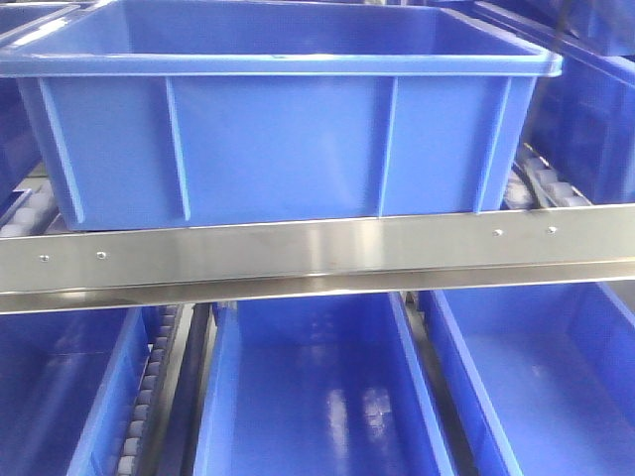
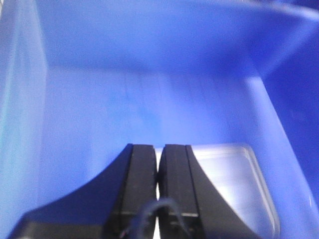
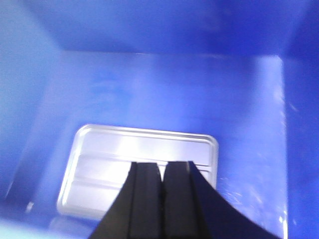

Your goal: Grab silver tray and place in blue box

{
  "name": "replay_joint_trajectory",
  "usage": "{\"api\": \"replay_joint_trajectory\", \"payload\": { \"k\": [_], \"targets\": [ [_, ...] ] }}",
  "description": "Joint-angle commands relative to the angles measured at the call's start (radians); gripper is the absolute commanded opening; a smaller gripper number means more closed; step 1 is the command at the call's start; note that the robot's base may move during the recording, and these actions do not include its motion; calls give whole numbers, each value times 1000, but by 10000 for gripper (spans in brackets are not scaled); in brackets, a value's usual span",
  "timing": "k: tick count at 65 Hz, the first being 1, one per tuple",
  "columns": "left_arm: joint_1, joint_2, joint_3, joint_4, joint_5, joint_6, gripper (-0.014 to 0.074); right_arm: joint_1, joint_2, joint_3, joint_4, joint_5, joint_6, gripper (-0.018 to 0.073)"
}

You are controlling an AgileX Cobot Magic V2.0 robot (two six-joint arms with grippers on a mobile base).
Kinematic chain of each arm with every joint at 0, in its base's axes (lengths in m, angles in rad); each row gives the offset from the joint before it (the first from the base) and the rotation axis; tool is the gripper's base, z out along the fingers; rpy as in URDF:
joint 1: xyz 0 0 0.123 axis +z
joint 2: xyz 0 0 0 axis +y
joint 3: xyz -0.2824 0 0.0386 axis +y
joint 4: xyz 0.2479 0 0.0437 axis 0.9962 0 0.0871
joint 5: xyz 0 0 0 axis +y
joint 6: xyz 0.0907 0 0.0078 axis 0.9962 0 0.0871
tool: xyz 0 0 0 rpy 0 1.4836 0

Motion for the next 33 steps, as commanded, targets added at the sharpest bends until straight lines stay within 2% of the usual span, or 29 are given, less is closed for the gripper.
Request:
{"api": "replay_joint_trajectory", "payload": {
  "k": [1, 8, 13, 17, 23, 33],
  "targets": [
    [-1, -145, 150, 3, -266, -4, -4, 15, -142, 98, -13, -230, -67, 50],
    [-1, -285, 409, 40, -521, -4, -4, 16, -271, 333, -13, -426, -87, 50],
    [1, -373, 550, 100, -628, -4, -4, 16, -376, 509, -15, -554, -98, 50],
    [1, -442, 645, 142, -662, -4, -5, 16, -460, 661, -28, -646, -99, 50],
    [1, -546, 761, 146, -662, -4, -5, 16, -586, 874, -51, -753, -99, 50],
    [1, -728, 925, 146, -662, -4, -6, 16, -802, 1151, -52, -783, -99, 50]
  ]
}}
